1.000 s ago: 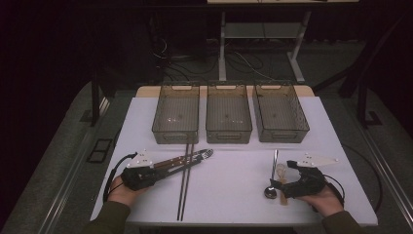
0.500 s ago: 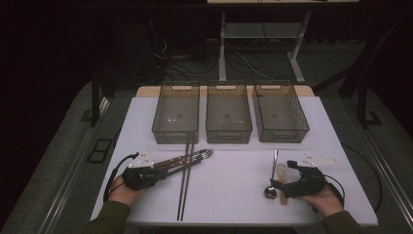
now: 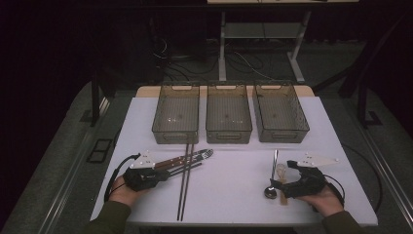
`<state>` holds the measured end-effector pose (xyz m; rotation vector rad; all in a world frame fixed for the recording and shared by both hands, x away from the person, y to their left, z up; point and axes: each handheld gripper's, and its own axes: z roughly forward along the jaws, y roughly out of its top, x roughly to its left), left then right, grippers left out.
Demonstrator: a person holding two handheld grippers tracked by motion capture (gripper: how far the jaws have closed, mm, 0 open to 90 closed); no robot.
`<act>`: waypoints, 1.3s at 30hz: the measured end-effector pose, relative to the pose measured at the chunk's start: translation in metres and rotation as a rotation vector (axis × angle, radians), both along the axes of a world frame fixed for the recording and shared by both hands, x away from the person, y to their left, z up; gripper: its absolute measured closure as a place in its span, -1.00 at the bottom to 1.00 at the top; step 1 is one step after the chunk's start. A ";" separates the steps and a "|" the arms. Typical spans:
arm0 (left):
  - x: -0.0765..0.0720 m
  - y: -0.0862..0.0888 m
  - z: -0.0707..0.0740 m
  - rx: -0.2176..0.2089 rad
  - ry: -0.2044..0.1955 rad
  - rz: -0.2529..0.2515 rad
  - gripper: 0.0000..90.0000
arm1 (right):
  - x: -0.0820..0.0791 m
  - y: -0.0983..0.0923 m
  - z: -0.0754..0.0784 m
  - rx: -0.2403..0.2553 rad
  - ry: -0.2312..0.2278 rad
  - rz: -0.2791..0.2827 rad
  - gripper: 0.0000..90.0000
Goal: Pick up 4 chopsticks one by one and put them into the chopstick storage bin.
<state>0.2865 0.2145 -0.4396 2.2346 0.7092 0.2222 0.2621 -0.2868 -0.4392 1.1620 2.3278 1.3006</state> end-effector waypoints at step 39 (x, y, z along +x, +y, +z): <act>-0.002 -0.008 -0.005 0.054 0.021 -0.062 0.88 | 0.000 0.000 0.000 0.002 0.000 0.000 -0.99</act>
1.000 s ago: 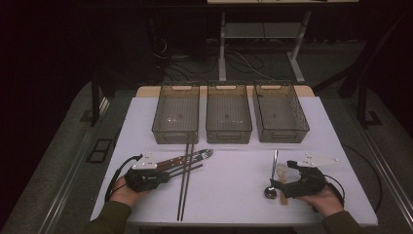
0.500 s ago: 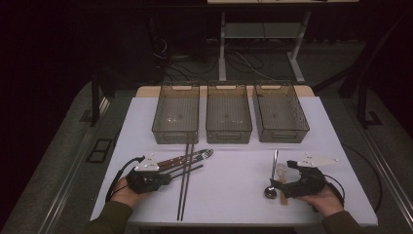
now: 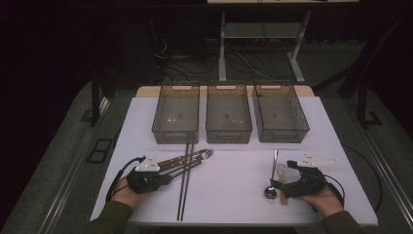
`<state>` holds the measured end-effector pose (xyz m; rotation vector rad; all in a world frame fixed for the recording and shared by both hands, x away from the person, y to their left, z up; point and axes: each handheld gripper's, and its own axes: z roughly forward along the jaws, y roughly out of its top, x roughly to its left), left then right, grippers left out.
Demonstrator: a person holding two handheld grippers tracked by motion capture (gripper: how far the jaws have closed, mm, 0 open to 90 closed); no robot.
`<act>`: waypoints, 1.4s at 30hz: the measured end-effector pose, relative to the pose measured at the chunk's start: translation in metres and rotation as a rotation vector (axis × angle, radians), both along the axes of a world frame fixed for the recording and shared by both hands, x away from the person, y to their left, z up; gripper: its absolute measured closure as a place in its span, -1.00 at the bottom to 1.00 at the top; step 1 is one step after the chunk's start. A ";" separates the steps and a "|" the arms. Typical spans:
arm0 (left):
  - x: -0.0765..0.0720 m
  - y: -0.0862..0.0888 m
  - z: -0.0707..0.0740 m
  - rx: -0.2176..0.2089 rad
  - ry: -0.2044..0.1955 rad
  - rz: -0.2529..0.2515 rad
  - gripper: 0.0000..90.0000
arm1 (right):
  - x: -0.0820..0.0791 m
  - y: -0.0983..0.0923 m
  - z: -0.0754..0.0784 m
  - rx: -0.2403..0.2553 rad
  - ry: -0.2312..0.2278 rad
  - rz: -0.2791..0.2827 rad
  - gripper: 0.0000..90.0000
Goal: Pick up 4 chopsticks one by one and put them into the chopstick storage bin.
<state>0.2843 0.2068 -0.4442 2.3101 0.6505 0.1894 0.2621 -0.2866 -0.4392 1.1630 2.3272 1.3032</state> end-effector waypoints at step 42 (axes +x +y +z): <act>0.002 -0.003 0.029 -0.170 0.002 0.099 0.90 | 0.007 -0.004 0.000 -0.016 -0.022 0.044 -0.99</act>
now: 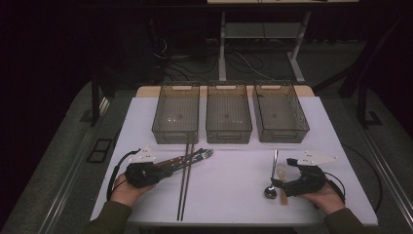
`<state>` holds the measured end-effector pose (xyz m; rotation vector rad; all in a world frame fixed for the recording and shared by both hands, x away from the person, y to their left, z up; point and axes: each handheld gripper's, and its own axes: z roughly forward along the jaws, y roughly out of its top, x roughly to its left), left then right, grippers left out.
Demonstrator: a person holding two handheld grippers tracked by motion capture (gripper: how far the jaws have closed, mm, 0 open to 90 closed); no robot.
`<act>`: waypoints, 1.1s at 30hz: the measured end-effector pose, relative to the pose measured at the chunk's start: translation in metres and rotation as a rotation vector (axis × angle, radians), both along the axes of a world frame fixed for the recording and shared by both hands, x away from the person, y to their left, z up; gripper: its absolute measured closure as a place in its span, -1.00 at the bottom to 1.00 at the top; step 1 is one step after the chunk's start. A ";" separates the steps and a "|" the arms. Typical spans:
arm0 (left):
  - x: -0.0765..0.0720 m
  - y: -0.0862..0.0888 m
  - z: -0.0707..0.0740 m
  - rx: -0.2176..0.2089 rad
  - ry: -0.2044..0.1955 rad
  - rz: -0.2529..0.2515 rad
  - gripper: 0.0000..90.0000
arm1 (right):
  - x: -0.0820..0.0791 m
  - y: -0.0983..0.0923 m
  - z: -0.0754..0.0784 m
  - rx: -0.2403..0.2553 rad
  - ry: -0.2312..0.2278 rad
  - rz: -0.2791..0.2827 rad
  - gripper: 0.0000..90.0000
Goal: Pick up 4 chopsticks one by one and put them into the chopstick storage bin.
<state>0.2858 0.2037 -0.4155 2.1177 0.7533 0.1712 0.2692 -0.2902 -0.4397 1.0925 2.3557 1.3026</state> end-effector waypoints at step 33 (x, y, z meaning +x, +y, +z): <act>0.041 -0.006 0.026 -0.038 -0.043 0.102 0.90 | -0.001 -0.001 0.000 0.016 0.009 -0.025 -1.00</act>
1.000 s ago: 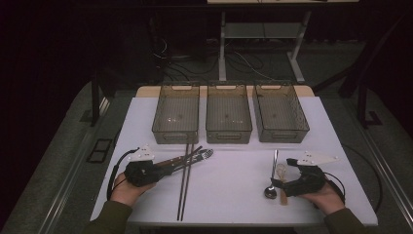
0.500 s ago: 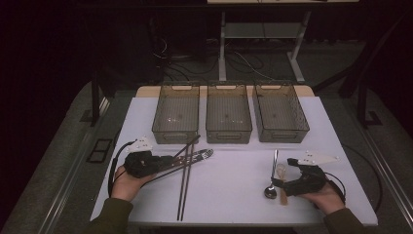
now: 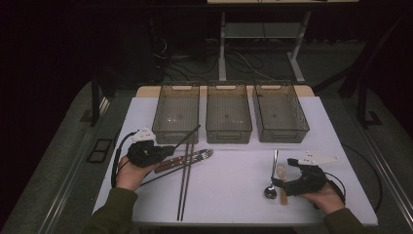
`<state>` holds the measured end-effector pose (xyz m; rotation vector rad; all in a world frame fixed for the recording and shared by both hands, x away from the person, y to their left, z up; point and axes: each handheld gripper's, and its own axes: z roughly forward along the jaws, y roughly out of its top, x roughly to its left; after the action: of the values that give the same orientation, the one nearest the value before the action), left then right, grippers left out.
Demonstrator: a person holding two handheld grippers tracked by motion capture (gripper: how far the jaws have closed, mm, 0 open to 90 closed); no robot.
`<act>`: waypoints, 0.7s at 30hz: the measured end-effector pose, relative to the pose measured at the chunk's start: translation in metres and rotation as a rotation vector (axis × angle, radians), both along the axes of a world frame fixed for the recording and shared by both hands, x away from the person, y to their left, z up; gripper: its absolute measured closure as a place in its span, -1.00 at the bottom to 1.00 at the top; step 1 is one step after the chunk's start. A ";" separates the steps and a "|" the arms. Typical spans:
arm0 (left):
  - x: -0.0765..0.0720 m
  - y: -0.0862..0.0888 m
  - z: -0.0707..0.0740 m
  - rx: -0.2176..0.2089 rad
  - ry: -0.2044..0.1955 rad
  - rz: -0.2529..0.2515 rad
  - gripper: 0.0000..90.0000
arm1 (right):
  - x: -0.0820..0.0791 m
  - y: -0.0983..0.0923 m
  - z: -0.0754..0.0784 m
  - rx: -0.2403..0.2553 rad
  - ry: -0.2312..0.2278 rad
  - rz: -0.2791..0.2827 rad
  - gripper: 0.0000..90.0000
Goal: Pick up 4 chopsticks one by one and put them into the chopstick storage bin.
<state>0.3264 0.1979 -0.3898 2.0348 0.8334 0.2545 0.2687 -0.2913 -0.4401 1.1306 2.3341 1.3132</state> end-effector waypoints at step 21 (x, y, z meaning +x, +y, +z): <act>0.042 -0.009 0.018 -0.024 -0.017 0.039 0.90 | 0.000 0.000 0.000 0.002 0.002 -0.003 -1.00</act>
<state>0.3688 0.1885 -0.3715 1.9932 0.8622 0.2815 0.2683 -0.2915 -0.4400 1.1356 2.3325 1.3140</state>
